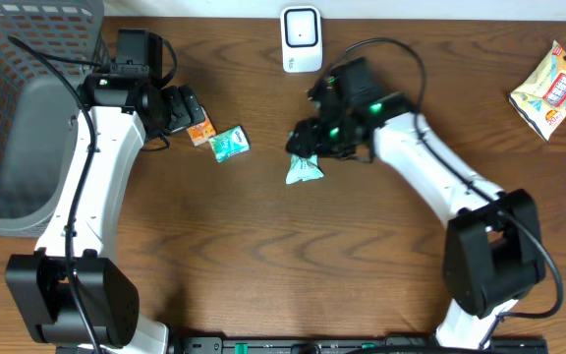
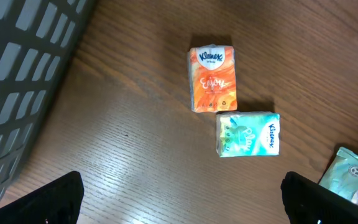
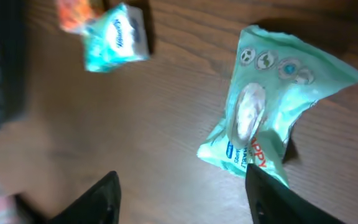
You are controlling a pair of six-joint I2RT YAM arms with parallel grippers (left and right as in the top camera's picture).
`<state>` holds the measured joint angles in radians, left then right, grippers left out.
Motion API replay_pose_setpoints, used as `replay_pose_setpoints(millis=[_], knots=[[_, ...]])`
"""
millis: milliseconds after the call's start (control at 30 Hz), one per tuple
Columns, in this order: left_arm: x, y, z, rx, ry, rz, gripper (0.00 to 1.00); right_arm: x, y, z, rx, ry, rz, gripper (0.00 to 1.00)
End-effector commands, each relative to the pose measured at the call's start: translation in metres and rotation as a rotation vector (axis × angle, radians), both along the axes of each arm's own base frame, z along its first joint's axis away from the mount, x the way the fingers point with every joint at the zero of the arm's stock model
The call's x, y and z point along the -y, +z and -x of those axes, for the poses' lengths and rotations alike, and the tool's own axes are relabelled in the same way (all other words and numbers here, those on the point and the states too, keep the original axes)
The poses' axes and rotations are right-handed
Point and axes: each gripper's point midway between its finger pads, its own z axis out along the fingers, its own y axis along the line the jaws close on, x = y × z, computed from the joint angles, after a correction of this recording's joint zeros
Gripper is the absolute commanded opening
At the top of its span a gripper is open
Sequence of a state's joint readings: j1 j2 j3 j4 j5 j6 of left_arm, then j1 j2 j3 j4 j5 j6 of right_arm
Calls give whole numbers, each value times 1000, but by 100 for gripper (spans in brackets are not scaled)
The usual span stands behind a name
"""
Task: Scan the item barcode
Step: 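Lift the wipes pack and raise it toward the scanner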
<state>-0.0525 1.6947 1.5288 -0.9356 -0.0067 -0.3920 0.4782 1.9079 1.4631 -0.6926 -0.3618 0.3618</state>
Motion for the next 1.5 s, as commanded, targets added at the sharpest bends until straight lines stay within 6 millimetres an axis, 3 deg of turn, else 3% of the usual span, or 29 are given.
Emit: replay_pose_setpoints(millis=[0,167,233,333,533,1000,1133,1467], knots=[[-4,0,-1,-2,2,-15,100,19,-14,-11,146,-152,303,62],[-4,0,-1,-2,3,-14,100,9,-19,-6,270,-246,462,62],[-4,0,-1,-2,3,-14,100,-7,-29,-3,335,-226,514,62],[-4,0,-1,-2,3,-14,100,-14,-47,-1,388,-211,595,63],[-4,0,-1,-2,2,-15,99,-11,-74,1,467,-204,745,64],[-4,0,-1,-2,2,-15,100,9,-71,-16,517,-259,815,59],[-4,0,-1,-2,3,-14,100,17,-78,-21,496,-274,816,50],[-4,0,-1,-2,2,-15,100,20,-101,-20,457,-252,835,53]])
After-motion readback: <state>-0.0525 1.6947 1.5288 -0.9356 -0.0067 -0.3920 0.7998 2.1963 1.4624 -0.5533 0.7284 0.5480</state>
